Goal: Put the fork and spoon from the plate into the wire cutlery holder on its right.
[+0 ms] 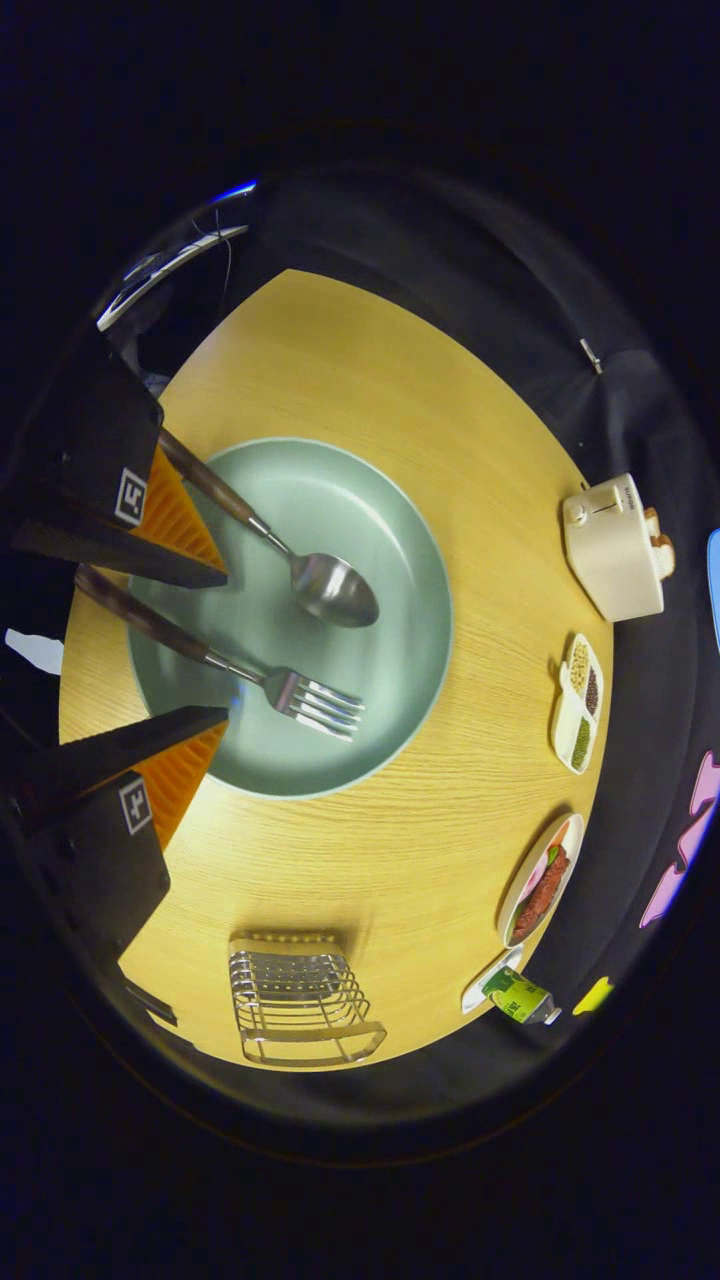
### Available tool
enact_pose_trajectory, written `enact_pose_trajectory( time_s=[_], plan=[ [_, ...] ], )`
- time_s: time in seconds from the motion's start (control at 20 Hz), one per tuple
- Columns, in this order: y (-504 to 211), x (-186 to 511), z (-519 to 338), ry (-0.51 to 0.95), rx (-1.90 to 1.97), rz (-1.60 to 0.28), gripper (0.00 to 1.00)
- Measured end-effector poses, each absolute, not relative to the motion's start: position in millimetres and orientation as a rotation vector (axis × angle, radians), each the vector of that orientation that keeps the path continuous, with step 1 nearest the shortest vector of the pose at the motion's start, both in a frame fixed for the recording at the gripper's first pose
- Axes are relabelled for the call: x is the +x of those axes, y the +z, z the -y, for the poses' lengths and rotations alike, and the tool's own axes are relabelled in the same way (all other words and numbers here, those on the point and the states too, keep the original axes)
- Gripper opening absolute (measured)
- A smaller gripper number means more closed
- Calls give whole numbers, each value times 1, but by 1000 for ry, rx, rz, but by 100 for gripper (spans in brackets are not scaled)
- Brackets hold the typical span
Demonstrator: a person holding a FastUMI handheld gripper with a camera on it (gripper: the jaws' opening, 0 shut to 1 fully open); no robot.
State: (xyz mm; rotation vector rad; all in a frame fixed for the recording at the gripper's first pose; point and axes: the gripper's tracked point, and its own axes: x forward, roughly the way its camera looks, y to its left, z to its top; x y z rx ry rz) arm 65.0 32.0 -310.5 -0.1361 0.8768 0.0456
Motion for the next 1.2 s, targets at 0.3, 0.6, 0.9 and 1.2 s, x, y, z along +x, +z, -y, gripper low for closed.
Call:
enact_pose_trajectory(
  time_s=[0.3, 0.6, 0.9, 1.2],
  plan=[
    [-326, 62, -32, 31, -93, -949, 34],
    [-320, 67, -27, 70, 9, -980, 9],
    [-285, 64, -10, 83, 70, -941, 8],
    [-225, 40, 26, 132, 104, -914, 8]
  ],
)
